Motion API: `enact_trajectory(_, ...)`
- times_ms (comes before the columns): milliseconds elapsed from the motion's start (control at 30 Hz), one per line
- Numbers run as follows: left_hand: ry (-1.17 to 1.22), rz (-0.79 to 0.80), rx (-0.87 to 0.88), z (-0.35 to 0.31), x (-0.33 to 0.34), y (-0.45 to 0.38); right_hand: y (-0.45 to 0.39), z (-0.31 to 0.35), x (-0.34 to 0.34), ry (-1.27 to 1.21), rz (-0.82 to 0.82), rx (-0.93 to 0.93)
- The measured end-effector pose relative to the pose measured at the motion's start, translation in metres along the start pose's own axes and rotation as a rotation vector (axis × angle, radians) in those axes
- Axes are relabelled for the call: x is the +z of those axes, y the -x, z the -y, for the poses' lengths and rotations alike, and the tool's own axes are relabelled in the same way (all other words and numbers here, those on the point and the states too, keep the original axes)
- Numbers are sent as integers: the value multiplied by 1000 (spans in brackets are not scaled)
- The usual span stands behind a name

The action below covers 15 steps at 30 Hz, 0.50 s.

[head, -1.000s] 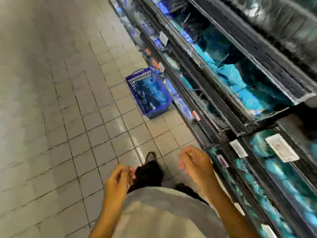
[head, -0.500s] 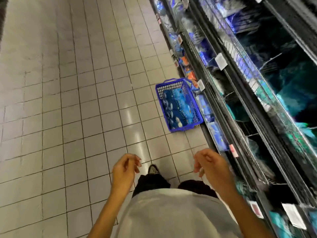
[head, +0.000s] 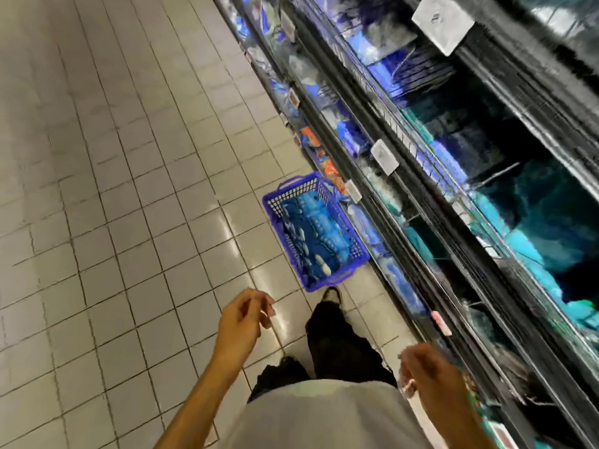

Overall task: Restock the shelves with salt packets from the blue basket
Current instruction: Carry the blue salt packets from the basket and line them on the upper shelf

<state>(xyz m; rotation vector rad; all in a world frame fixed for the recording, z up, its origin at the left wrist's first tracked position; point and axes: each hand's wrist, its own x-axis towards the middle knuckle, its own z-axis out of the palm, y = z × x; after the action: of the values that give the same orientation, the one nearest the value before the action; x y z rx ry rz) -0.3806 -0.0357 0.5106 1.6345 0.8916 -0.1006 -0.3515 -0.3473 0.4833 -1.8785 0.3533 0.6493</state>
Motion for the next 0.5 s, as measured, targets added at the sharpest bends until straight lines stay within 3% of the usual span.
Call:
enact_trajectory(300, -15, 54, -209, -13, 65, -124, -152, 41, 55, 151, 177, 125)
enact_trajectory(500, -42, 132, -353, 62, 123, -233, -297, -8, 122, 373, 232, 257)
